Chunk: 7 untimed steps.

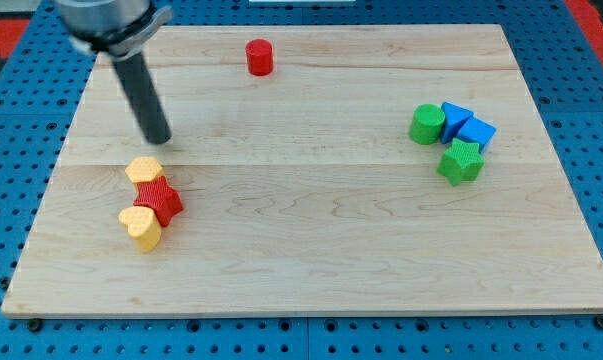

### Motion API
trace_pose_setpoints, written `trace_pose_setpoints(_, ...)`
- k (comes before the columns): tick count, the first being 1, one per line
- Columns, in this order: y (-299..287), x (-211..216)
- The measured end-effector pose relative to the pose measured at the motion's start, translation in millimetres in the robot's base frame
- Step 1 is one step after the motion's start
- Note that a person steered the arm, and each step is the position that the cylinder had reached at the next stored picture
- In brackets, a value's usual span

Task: Push the red circle towards left center of the board

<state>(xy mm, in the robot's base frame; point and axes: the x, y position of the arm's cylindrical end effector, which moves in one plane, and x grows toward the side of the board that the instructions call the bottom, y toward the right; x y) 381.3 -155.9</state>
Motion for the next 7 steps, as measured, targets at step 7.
trace_pose_setpoints(7, 16, -65)
